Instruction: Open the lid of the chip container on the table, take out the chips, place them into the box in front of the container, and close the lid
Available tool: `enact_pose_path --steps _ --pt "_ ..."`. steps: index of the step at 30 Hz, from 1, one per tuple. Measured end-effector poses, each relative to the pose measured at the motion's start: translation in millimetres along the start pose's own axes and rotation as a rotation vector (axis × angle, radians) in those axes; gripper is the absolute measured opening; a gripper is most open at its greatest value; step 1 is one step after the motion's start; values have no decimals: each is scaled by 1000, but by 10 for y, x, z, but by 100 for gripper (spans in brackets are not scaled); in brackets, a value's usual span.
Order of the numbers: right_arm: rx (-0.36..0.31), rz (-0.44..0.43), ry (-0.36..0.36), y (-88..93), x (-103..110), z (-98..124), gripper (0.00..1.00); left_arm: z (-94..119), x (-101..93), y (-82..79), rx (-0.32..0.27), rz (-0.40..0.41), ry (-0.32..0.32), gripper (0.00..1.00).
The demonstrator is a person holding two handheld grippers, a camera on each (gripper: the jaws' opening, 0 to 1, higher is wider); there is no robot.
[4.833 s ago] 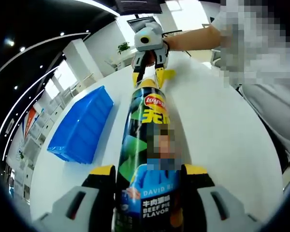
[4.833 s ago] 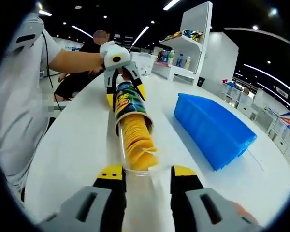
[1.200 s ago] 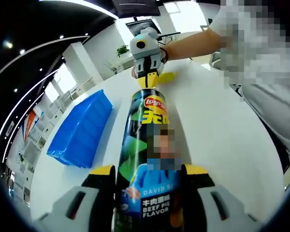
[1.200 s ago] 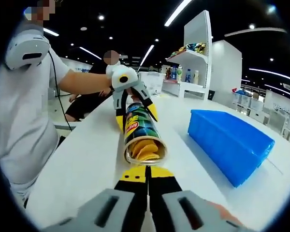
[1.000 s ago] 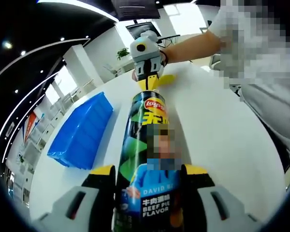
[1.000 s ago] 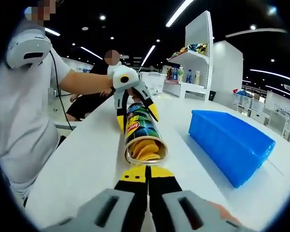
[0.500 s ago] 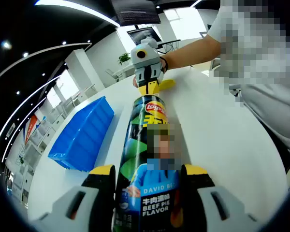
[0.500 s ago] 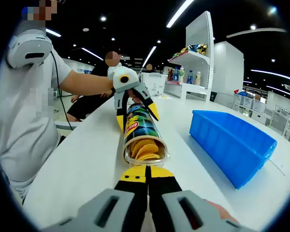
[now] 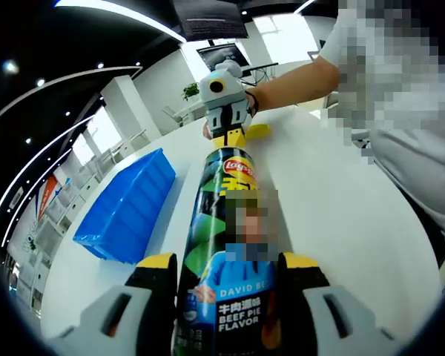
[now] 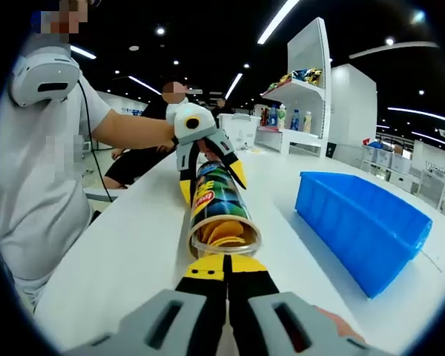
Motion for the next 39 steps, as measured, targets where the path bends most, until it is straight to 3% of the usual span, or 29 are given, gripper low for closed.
enact_pose_path --steps 12,13,14,15,19,33,39 --pt "-5 -3 -18 1 15 -99 1 -4 7 -2 -4 11 0 55" --pt "-69 -41 -39 -78 59 -164 1 -32 -8 -41 -31 28 3 55" --pt "9 -5 -56 4 65 -161 1 -40 -12 -40 -19 25 7 55" --pt "31 48 -47 11 61 -231 1 -40 -11 -41 -19 25 6 55" --pt "23 0 -42 2 64 -197 1 -33 -7 -33 -11 27 4 55" --pt "51 9 -37 52 96 -161 1 -38 -7 -32 -8 31 12 56" --pt "61 -14 8 96 43 -80 4 -38 -9 -31 -8 32 11 56"
Point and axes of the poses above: the point that each gripper's makers call its tool centre point, and the gripper's own axes: z roughly backward along the fingers, x roughly to its left, y roughly out of its underside, the point moved 3 cm from there along z, roughly backward along the fingers, and after that the axes turned 8 degrees about -x, right-handed, at the moved point
